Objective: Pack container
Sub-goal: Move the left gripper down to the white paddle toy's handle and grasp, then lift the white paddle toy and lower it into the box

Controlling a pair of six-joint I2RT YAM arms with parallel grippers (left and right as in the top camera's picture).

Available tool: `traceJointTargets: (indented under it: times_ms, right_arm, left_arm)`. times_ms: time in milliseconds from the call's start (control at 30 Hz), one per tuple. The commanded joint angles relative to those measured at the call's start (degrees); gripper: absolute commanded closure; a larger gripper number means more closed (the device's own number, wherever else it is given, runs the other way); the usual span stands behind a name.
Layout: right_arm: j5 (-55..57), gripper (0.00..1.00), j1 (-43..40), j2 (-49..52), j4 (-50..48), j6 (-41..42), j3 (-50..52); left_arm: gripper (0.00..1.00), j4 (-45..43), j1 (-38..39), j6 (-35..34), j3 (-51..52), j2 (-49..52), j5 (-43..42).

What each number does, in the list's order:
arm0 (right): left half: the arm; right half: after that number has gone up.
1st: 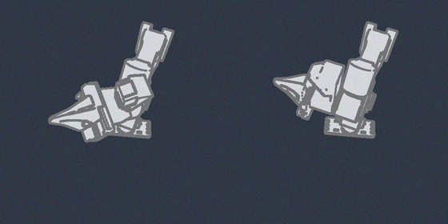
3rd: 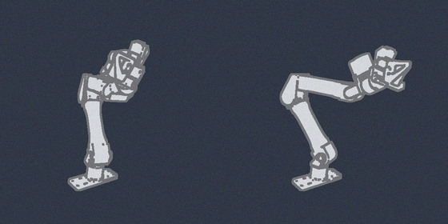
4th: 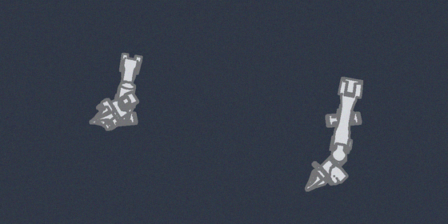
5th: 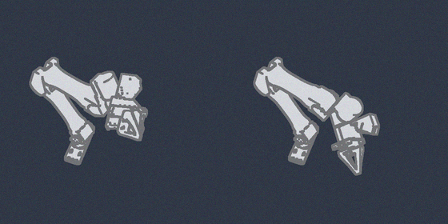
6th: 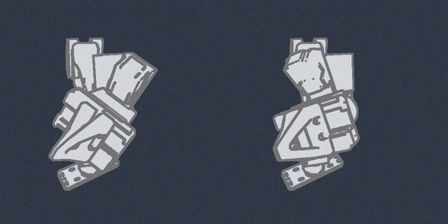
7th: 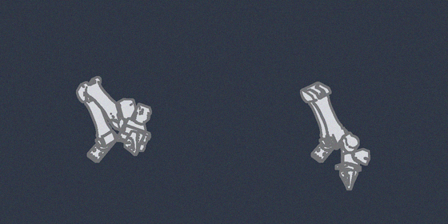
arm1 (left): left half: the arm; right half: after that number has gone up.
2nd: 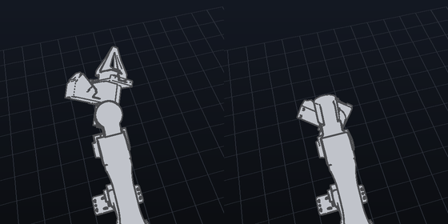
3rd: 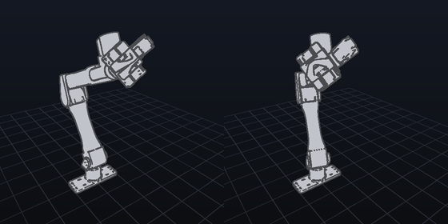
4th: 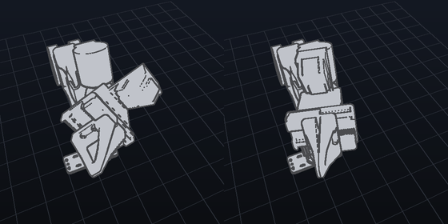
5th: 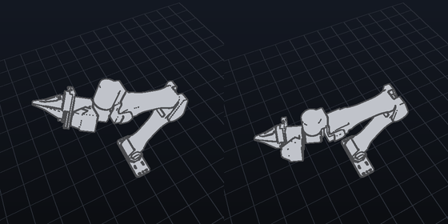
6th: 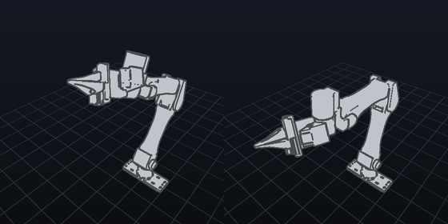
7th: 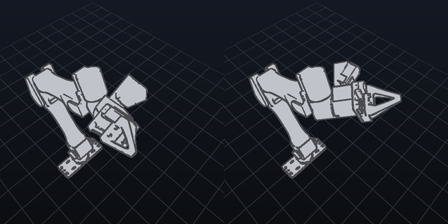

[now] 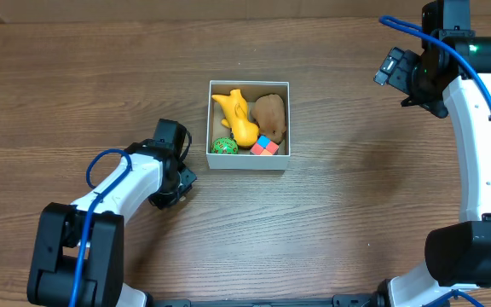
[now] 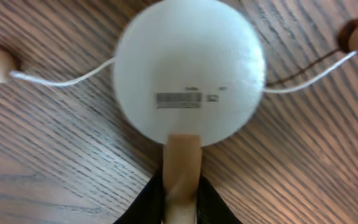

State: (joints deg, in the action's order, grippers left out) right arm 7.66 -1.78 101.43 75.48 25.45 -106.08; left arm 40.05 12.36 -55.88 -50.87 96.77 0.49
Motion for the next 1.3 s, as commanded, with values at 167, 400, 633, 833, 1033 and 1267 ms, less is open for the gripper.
traceJointTargets:
  times_ms: [167, 400, 633, 833, 1033, 1267]
  right_arm:
    - [0.02, 0.0, 0.15, -0.26, -0.33, 0.07, -0.39]
    - [0.02, 0.0, 0.15, -0.26, -0.33, 0.07, -0.39]
    - [0.02, 0.0, 0.15, -0.26, -0.33, 0.07, -0.39]
    - [0.02, 0.0, 0.15, -0.26, -0.33, 0.07, -0.39]
    - [0.02, 0.0, 0.15, -0.26, -0.33, 0.07, -0.39]
    - [0.02, 0.0, 0.15, -0.26, -0.33, 0.07, -0.39]
  left_arm:
    - [0.9, 4.28, -1.16, 8.66, -6.12, 0.92, -0.28]
    - [0.96, 10.14, -1.16, 12.61, -15.76, 0.92, 0.11]
    - [0.96, 18.03, -1.09, 17.27, -30.21, 0.92, 3.13]
    - [0.95, 23.23, 0.33, 21.79, -43.69, 0.92, 2.84]
    - [0.93, 22.01, 7.37, 22.93, -47.98, 0.94, 2.86]
    - [0.89, 17.73, 15.8, 23.1, -47.98, 1.01, 3.13]
